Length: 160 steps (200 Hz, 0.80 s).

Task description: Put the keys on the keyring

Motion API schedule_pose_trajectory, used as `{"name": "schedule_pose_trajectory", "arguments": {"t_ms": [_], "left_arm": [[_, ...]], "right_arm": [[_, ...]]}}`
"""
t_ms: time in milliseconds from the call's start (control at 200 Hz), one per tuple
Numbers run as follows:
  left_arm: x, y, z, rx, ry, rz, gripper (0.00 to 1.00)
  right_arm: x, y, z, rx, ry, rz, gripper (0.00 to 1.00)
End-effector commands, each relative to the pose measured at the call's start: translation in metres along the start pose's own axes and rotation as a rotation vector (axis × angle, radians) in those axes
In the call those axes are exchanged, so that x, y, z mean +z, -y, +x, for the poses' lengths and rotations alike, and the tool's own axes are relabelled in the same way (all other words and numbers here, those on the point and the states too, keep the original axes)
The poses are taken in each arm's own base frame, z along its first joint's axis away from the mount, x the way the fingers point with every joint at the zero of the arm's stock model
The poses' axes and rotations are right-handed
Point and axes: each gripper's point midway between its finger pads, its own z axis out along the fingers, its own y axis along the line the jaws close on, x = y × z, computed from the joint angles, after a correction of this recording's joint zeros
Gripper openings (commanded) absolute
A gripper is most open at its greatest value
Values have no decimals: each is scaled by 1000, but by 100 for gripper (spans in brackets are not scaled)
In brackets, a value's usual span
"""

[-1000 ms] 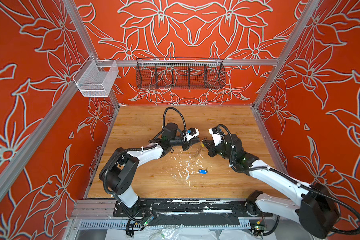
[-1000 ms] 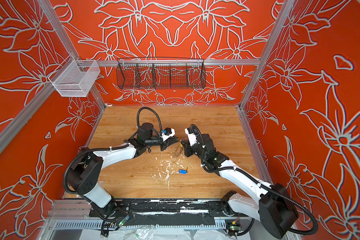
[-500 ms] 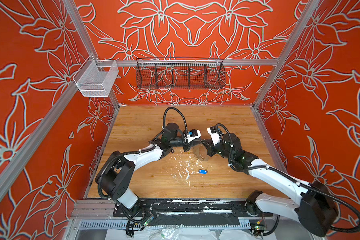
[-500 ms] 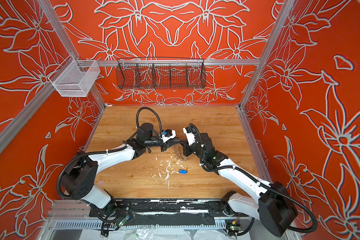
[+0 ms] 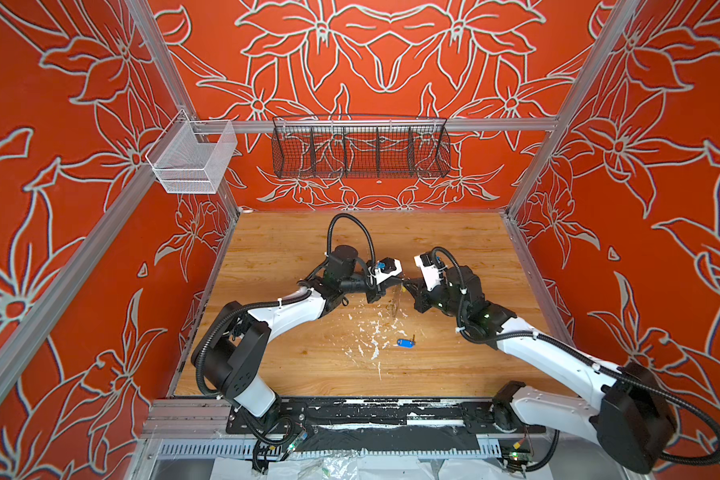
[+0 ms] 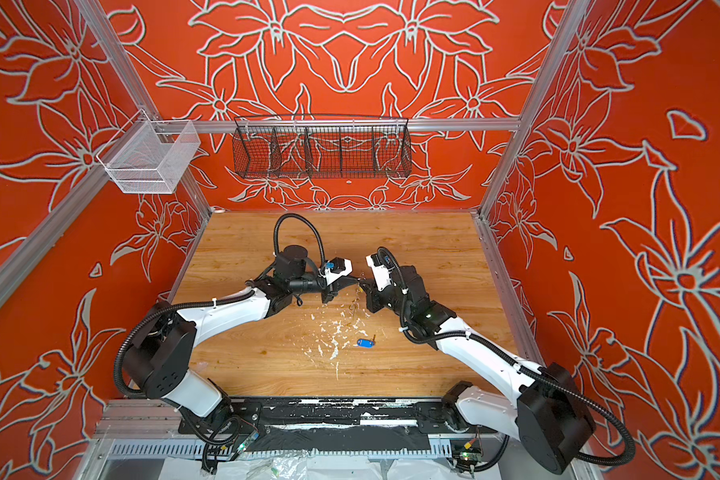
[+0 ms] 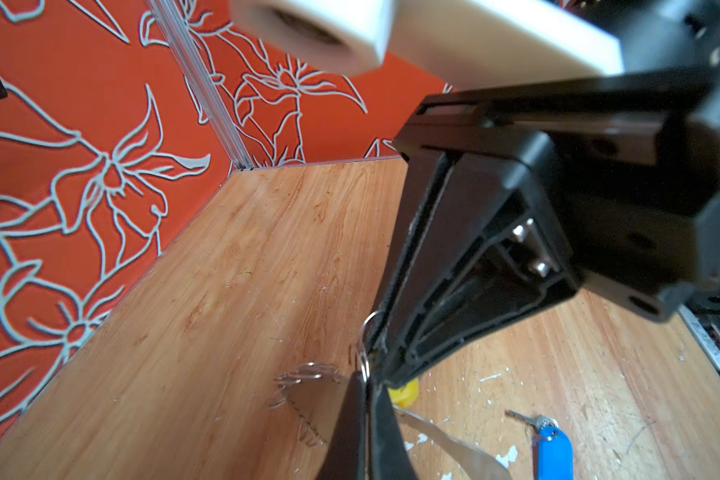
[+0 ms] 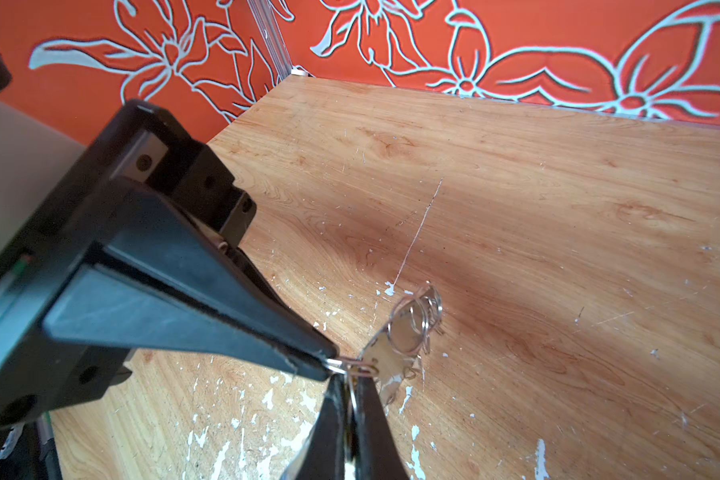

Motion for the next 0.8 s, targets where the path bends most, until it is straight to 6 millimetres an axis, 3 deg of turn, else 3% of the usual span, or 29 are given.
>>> {"name": "schedule_pose_trajectory", "arguments": {"t_ms": [0,425,796], "left_arm": [[3,1,2,19,2,11,0],[2,-4,13,5,59,-26,0],[-1,-1,17,21,76,-40,0]], "right_arm": [[0,-2,-12,1,59,-1,0],[4,32,16,115,56,66,0],[10,34,24,166,44,37,0]]}}
